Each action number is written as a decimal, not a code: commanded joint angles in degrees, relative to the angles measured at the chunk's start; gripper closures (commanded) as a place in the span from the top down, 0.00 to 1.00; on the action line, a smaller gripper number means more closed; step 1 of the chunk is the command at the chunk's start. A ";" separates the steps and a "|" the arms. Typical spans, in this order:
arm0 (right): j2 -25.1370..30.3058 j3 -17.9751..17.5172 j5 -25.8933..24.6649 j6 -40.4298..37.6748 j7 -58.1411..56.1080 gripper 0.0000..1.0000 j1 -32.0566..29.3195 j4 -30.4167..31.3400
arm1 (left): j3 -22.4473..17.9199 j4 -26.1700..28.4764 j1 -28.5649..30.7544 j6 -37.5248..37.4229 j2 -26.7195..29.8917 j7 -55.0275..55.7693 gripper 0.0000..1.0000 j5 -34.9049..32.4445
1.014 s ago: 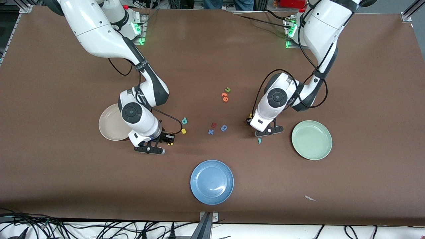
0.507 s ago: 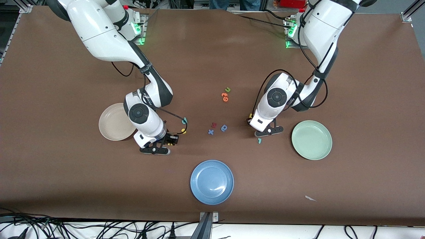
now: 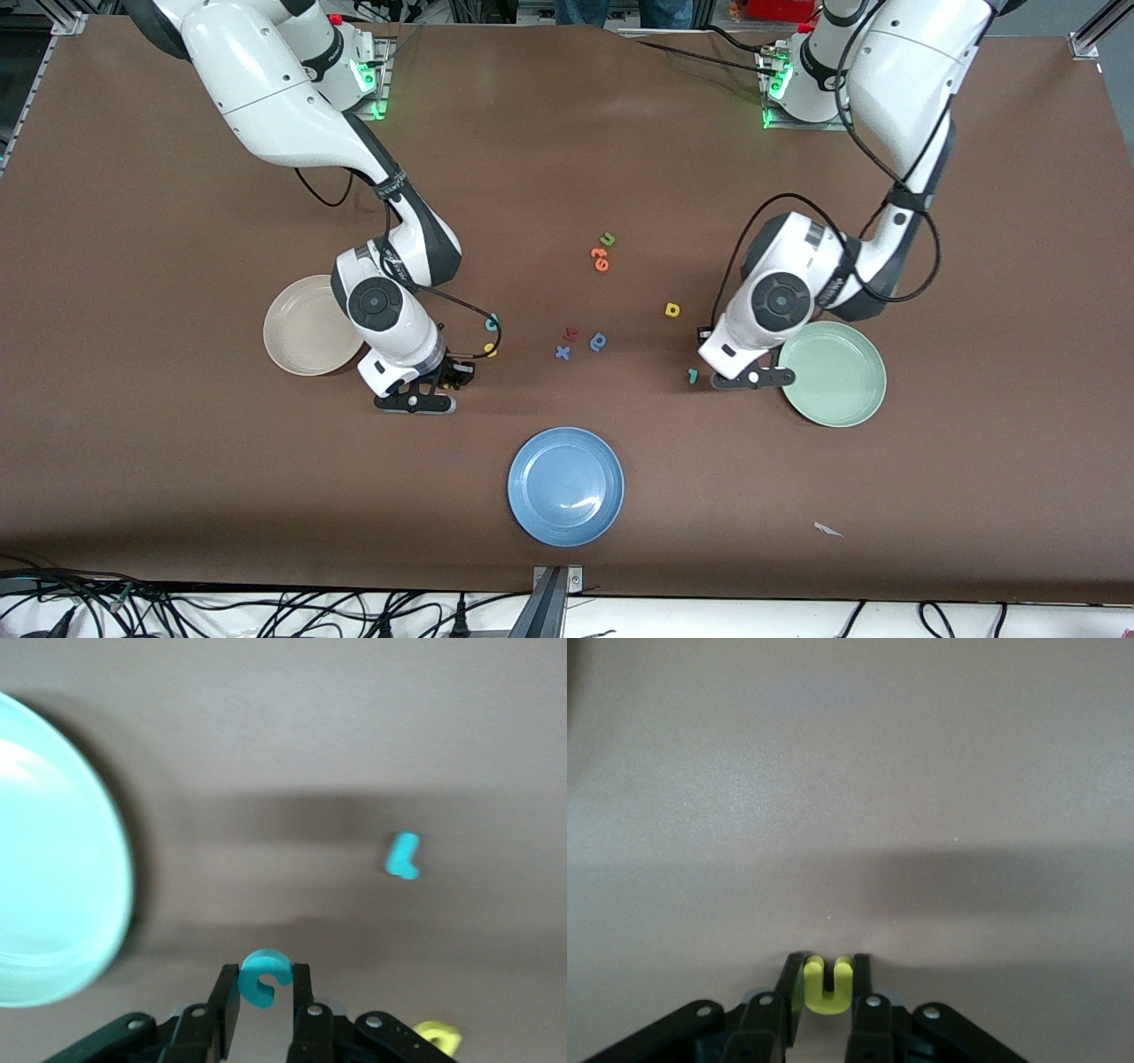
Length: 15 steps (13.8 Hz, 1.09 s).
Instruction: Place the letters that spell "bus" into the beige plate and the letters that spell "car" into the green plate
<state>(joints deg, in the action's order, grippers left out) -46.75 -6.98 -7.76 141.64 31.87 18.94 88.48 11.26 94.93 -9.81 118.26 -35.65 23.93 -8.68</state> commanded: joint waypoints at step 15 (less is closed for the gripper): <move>21.79 8.47 -0.50 -8.66 -19.74 0.17 -8.21 28.93 | 5.68 2.25 9.90 7.84 -1.18 -5.77 1.00 5.16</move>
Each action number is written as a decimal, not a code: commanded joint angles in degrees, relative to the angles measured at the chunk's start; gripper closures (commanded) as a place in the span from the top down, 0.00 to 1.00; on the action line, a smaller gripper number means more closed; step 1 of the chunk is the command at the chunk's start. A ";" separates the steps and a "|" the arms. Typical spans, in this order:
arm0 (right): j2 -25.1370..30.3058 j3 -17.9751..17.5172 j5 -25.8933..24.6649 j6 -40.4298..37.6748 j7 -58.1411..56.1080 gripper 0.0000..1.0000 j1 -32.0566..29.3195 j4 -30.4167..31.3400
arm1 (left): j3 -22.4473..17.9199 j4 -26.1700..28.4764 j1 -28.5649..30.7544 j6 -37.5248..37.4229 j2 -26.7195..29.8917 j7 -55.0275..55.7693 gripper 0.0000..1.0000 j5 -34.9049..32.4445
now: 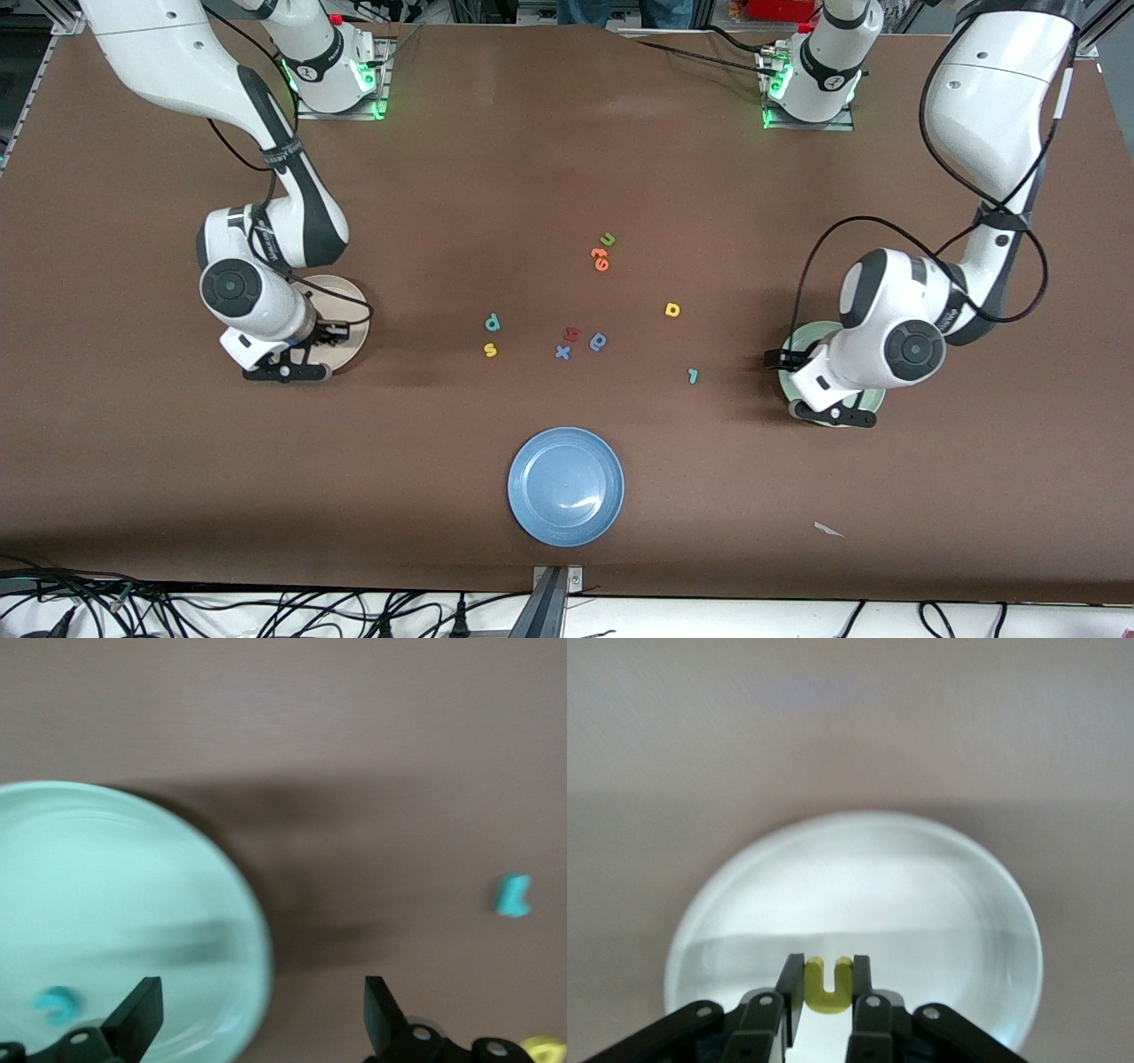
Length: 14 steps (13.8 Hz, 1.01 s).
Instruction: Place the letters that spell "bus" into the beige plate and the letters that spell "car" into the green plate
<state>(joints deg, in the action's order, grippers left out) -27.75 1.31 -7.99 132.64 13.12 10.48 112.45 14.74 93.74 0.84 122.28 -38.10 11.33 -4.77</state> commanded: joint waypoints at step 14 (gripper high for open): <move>-8.09 -12.37 3.76 0.34 16.50 0.94 4.46 -16.18 | 4.95 17.35 -12.00 16.50 4.18 31.56 0.79 -8.15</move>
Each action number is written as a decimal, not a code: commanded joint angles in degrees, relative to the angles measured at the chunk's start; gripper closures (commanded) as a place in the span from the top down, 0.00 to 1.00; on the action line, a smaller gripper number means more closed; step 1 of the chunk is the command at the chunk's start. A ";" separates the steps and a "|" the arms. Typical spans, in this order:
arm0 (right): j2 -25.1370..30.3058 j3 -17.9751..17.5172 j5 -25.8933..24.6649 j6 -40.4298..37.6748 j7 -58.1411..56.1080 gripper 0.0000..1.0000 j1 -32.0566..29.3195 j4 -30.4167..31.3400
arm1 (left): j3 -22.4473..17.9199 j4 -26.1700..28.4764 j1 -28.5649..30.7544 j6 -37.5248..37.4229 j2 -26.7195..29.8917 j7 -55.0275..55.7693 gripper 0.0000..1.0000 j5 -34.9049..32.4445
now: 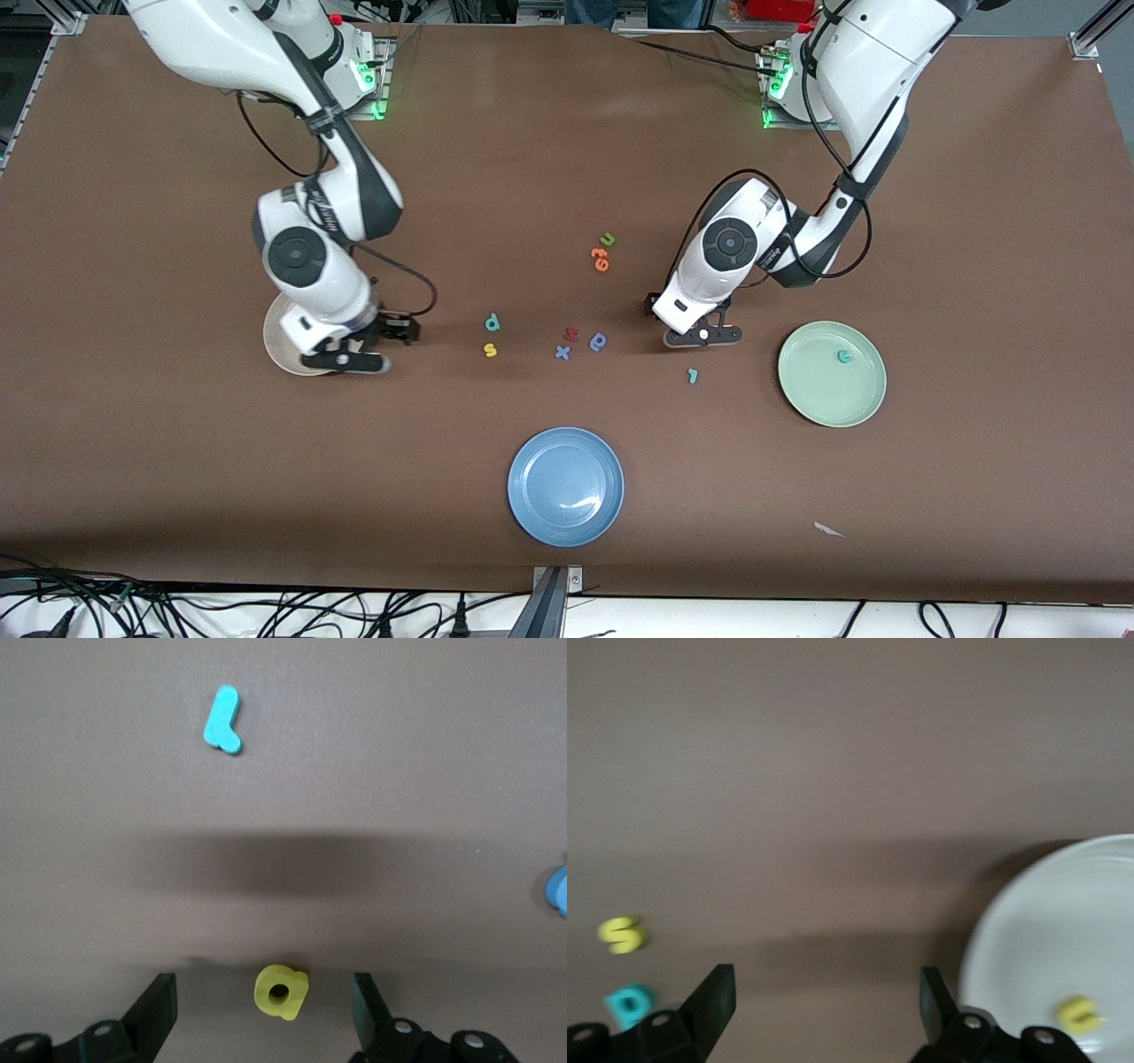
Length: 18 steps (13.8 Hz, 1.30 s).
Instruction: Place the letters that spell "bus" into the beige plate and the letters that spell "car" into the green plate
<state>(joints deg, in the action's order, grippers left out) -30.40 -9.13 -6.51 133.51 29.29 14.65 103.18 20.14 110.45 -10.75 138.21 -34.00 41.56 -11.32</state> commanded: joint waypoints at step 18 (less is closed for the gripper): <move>-17.15 -3.53 0.09 5.80 7.62 0.29 5.83 -13.97 | -0.98 -1.89 -0.86 -0.83 -1.25 1.60 0.19 -2.74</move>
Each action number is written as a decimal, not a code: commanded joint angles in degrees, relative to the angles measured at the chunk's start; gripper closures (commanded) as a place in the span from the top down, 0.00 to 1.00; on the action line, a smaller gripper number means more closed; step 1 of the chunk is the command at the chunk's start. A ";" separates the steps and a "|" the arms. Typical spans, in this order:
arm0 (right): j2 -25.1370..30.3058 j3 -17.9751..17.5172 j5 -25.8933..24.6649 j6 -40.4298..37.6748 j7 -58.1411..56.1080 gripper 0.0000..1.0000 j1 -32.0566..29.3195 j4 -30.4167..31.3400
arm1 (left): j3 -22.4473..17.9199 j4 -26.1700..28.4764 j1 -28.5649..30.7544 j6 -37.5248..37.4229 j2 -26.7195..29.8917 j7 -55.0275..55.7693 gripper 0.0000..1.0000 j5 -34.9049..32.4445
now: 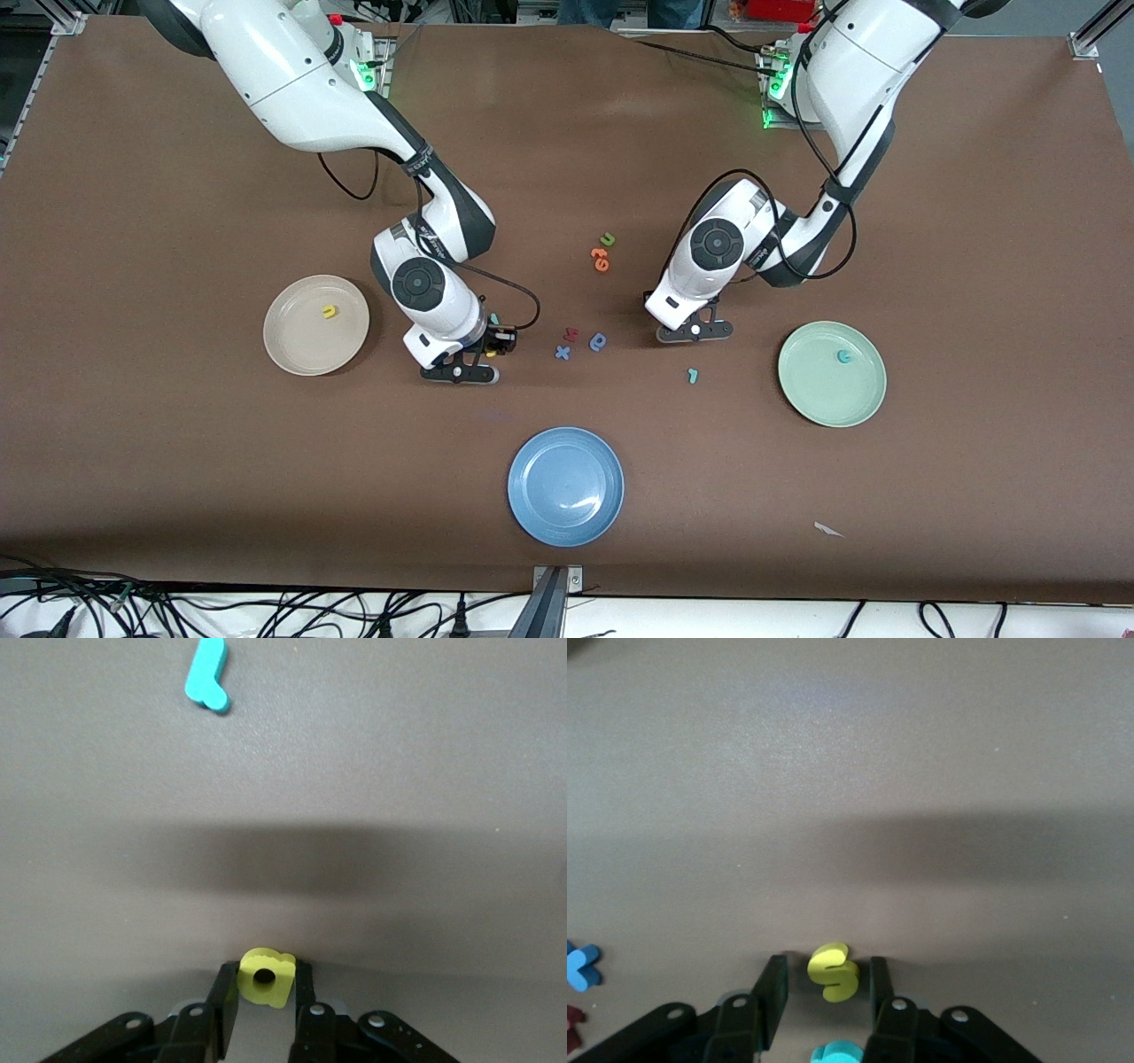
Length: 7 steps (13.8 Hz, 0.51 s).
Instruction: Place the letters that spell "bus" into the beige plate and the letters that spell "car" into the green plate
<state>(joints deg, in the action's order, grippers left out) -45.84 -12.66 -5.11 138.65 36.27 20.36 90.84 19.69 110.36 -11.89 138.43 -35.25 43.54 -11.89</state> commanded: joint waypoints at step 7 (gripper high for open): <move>4.15 2.98 -3.15 -5.99 -0.67 0.11 -0.58 -1.46 | -0.79 -12.79 9.41 -22.05 0.71 -25.40 0.17 -3.83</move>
<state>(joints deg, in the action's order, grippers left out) -45.18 -11.50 -7.40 137.44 36.20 20.22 89.71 18.62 99.62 -5.56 119.84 -34.84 25.47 -13.54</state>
